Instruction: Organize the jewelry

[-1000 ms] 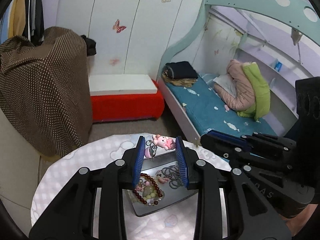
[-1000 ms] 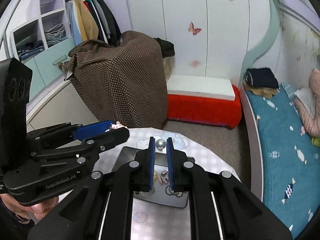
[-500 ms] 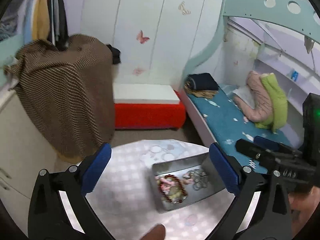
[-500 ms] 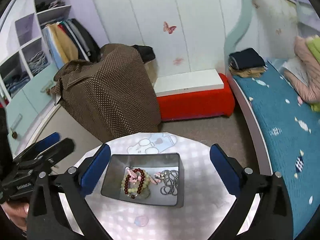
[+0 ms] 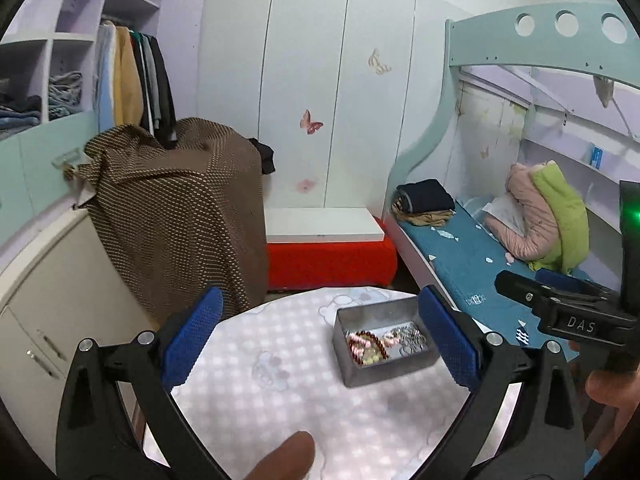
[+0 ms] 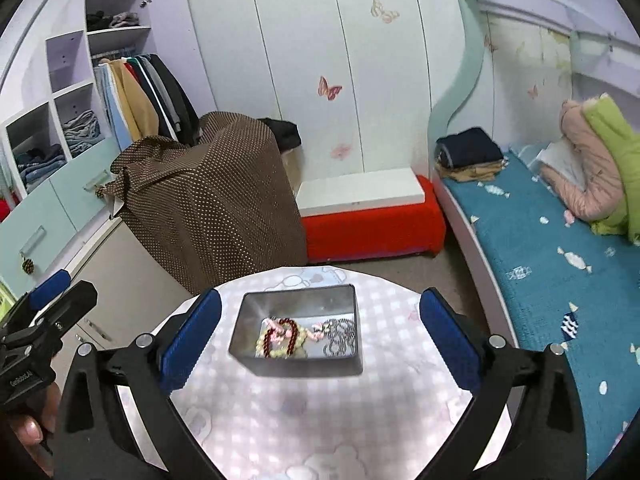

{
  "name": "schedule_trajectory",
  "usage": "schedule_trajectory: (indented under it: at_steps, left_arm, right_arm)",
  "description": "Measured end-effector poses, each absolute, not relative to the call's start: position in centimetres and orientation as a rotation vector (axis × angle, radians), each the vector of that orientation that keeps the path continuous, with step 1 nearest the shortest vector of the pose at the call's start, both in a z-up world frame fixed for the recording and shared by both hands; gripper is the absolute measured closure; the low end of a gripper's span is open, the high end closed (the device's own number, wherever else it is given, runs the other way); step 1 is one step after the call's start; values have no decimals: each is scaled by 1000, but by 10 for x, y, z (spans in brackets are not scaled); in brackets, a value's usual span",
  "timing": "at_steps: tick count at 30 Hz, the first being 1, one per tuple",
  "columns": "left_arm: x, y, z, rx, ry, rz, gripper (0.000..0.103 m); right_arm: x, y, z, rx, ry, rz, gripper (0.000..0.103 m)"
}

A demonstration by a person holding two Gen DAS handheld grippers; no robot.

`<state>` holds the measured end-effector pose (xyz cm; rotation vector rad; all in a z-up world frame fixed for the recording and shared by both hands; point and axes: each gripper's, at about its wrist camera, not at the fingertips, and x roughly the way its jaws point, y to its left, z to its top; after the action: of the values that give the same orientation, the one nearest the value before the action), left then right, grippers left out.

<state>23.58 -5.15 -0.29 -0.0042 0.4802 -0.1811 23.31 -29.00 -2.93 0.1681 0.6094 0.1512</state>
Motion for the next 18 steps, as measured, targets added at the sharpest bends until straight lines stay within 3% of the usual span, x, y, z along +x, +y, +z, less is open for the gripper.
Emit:
schedule_trajectory:
  at_steps: [18]
  left_arm:
    - [62, -21, 16, 0, 358, -69, 5]
  right_arm:
    - [60, -252, -10, 33, 479, 100, 7]
